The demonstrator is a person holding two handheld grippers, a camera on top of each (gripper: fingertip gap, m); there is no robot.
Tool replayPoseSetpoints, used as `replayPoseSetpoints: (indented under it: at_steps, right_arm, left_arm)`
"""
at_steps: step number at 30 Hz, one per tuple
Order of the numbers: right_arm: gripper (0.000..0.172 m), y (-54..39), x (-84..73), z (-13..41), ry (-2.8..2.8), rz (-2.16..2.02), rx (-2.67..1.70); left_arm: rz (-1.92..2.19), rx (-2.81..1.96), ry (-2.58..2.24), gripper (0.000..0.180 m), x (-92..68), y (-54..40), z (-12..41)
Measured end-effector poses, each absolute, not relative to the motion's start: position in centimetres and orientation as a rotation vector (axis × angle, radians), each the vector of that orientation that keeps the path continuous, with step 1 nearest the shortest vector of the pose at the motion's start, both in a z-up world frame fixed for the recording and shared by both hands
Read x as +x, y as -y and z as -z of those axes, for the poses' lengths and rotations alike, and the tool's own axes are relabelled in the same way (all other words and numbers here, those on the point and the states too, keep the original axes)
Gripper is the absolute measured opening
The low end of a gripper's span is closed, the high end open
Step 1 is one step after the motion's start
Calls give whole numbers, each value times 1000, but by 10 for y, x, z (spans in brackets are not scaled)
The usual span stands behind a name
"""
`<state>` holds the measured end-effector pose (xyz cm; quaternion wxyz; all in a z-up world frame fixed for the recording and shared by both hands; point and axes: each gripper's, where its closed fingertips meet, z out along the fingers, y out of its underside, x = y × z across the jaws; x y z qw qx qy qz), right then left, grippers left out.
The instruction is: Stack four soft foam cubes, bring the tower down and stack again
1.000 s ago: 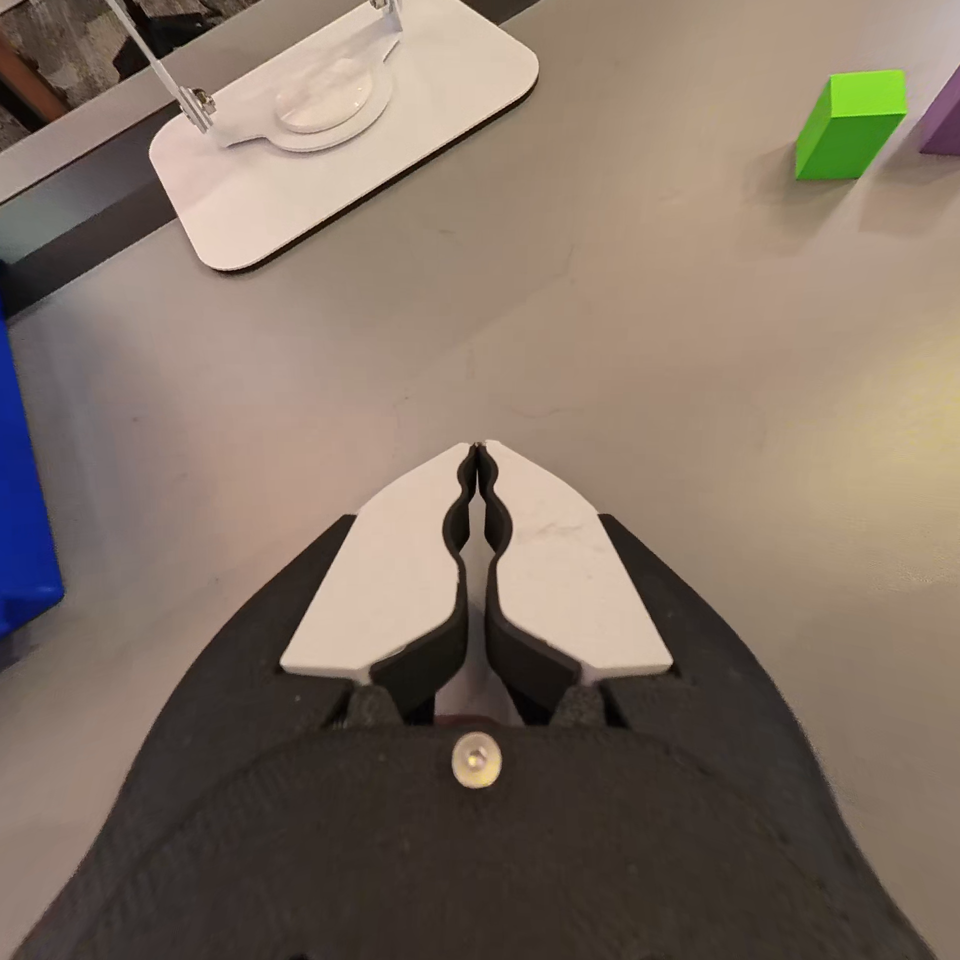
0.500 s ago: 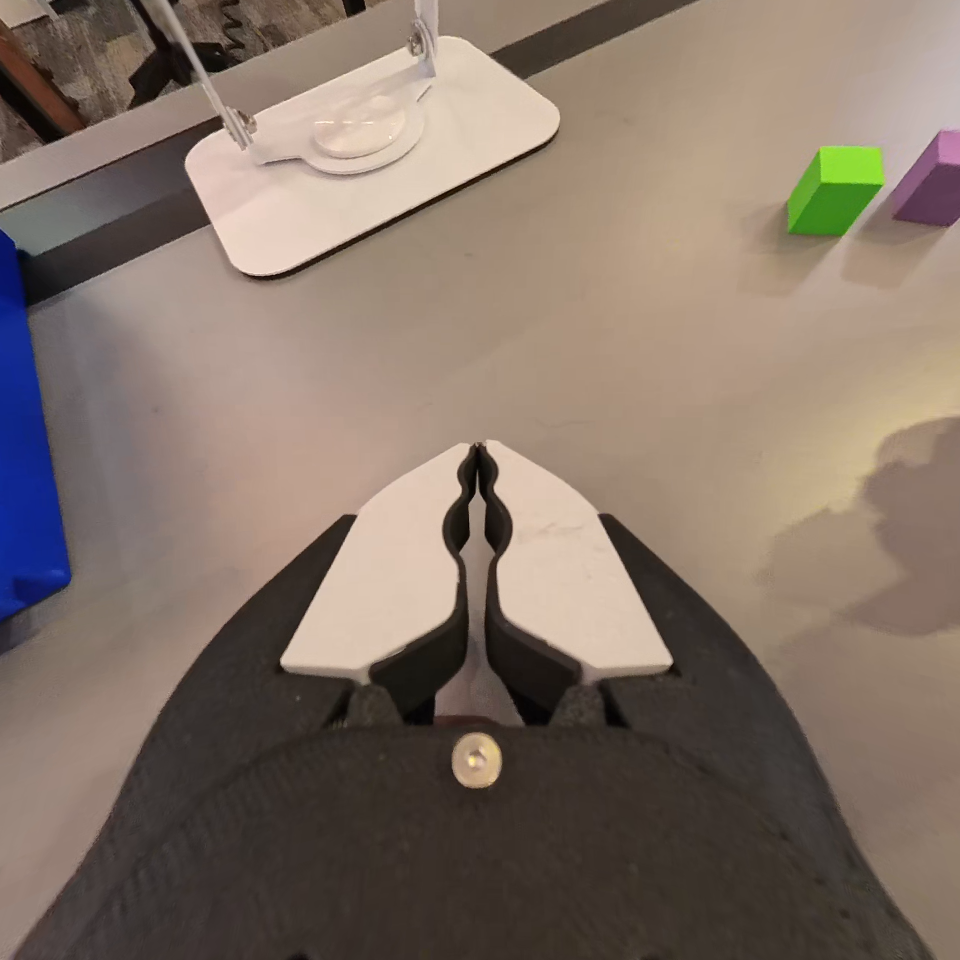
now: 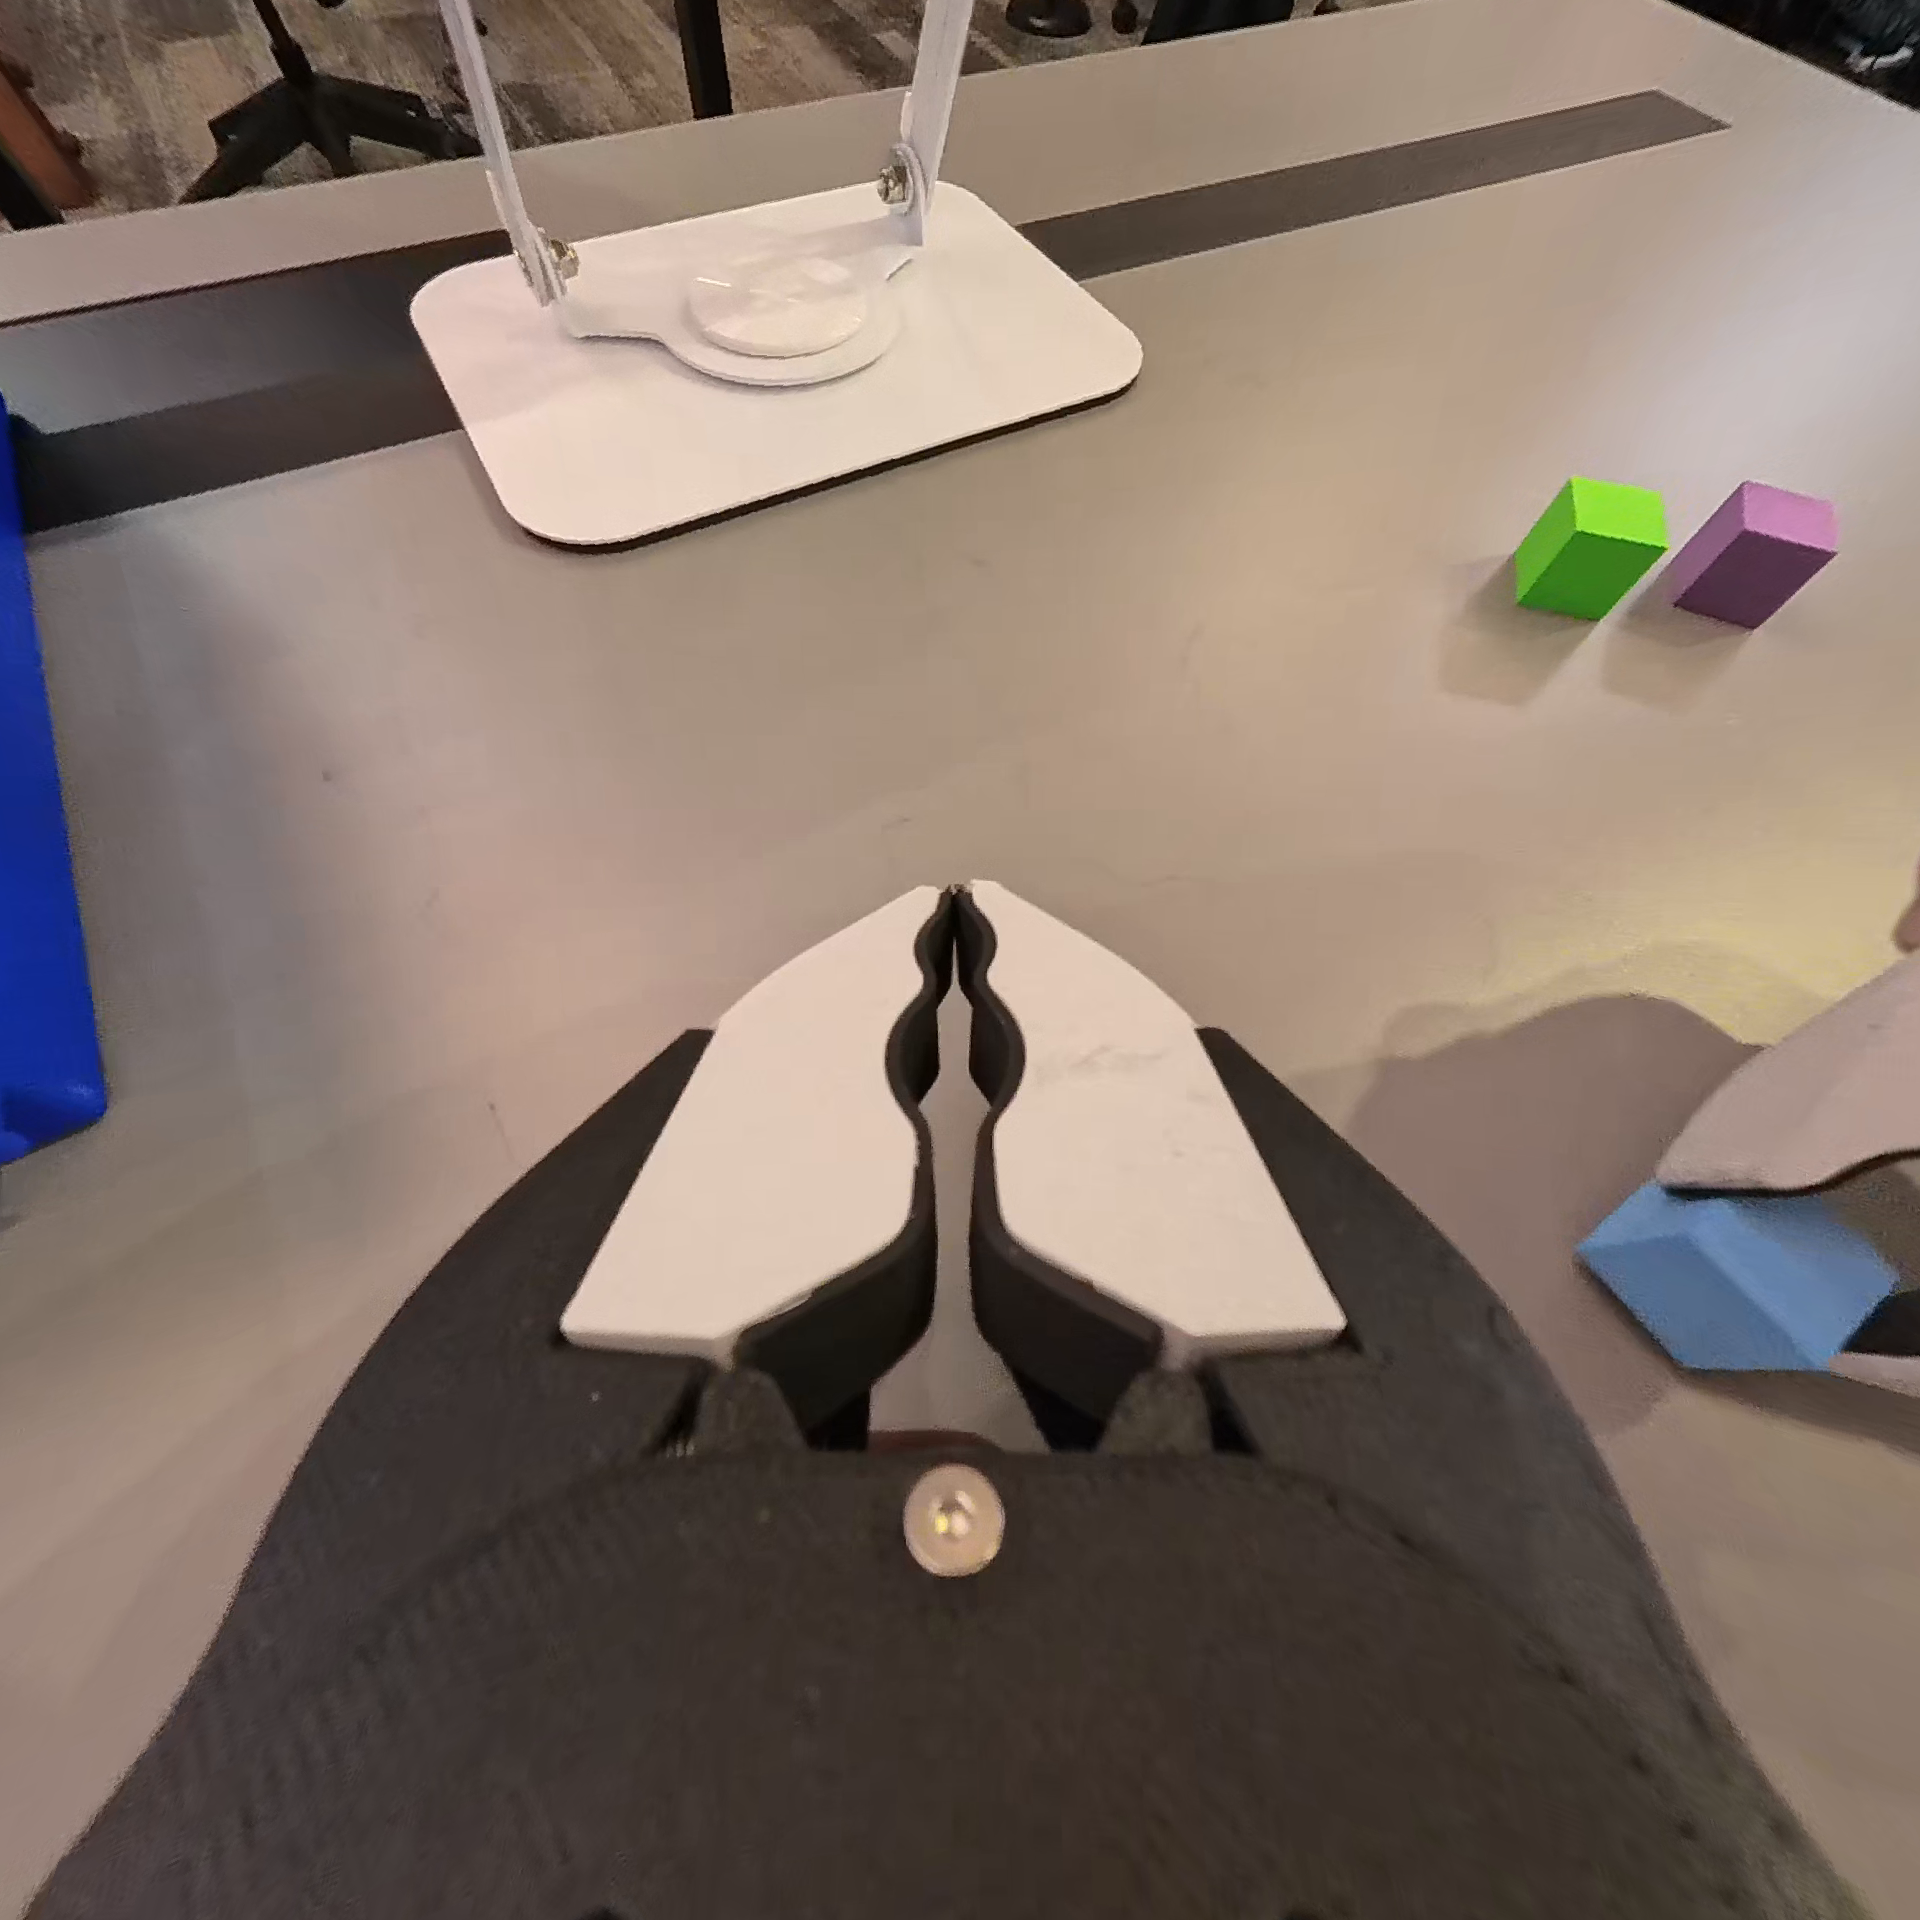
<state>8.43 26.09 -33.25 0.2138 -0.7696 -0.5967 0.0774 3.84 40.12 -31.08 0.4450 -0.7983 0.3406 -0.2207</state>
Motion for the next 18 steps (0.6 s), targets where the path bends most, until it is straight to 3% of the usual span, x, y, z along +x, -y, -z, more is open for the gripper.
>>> replayPoseSetpoints:
  at_steps: [4, 7, 12, 18]
  right_arm:
    - [26, -260, 83, 339, 1645, -233, -2146]
    - [49, -257, 89, 330, 1621, -244, -2152]
    - [46, -243, 146, 290, 1447, -169, -2170]
    - [45, -189, 239, 301, 1266, -113, -2377]
  left_arm:
    - [549, -1977, -853, 0, 39, -400, 311]
    - [549, -1976, -857, 0, 39, -400, 311]
    - [565, -1979, -849, 0, 39, -400, 311]
    - [529, -1982, -877, 0, 41, -399, 313]
